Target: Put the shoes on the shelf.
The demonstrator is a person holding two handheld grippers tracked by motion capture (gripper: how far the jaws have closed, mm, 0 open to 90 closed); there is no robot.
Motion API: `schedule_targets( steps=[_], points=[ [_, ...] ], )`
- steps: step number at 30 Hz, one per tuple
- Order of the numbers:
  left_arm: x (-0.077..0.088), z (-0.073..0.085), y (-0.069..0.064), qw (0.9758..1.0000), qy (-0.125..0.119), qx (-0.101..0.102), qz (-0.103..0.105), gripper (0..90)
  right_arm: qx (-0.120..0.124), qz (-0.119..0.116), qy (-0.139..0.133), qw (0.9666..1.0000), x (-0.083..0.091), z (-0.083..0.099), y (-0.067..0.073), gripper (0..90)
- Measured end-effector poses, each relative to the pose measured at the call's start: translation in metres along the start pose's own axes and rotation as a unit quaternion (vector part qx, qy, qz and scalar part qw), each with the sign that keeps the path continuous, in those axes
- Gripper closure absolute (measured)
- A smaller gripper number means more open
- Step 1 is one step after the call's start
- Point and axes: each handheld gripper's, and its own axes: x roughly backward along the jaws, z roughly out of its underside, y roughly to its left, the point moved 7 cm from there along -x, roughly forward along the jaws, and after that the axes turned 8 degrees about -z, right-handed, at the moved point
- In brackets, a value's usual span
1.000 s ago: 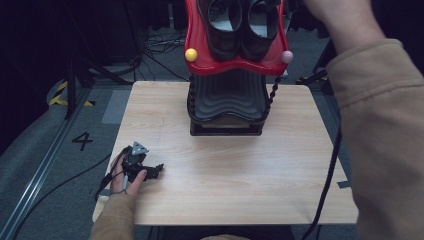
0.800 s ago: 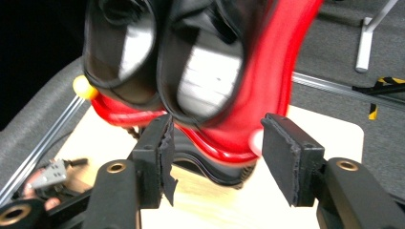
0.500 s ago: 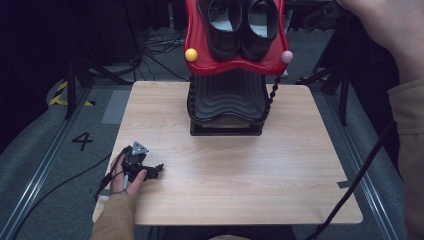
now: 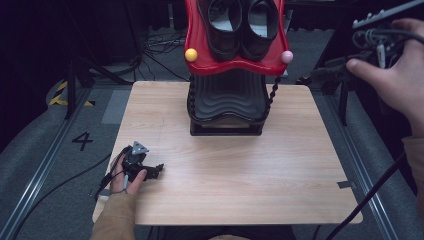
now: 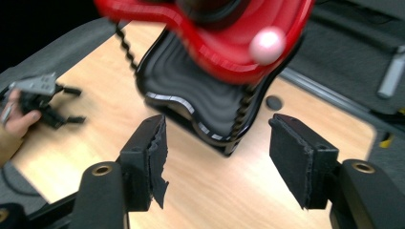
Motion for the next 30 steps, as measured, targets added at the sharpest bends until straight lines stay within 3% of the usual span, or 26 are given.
schedule_targets(
  steps=[6,8,13,15,16,25,28,30],
  points=[
    [0.000,0.000,0.000,1.0000,0.000,0.000,-0.002,4.1,0.012,-0.025,0.018,0.9995,-0.027,0.038,0.007,38.5],
    [0.000,0.000,0.000,1.0000,0.000,0.000,-0.002,4.1,0.019,-0.031,0.036,0.9987,-0.041,0.057,0.008,38.5],
    [0.000,0.000,0.000,1.0000,-0.001,0.000,-0.001,4.1,0.021,-0.056,0.040,0.9974,-0.070,0.093,0.009,38.5],
    [0.000,0.000,0.000,1.0000,-0.001,0.000,-0.001,4.1,0.021,-0.061,0.044,0.9969,-0.076,0.099,0.009,38.5],
    [0.000,0.000,0.000,1.0000,-0.001,0.000,-0.001,4.1,0.026,-0.067,0.048,0.9962,-0.088,0.112,0.008,38.5],
    [0.000,0.000,0.000,1.0000,0.000,-0.002,-0.001,3.9,0.034,-0.079,0.075,0.9935,-0.135,0.160,0.000,38.5],
    [0.000,0.000,0.000,1.0000,0.002,-0.001,-0.002,3.1,0.065,-0.052,0.090,0.9924,-0.150,0.180,-0.009,39.5],
    [0.000,0.000,0.000,1.0000,0.002,-0.001,-0.002,3.0,0.066,-0.050,0.092,0.9923,-0.154,0.186,-0.012,40.5]
  ],
)
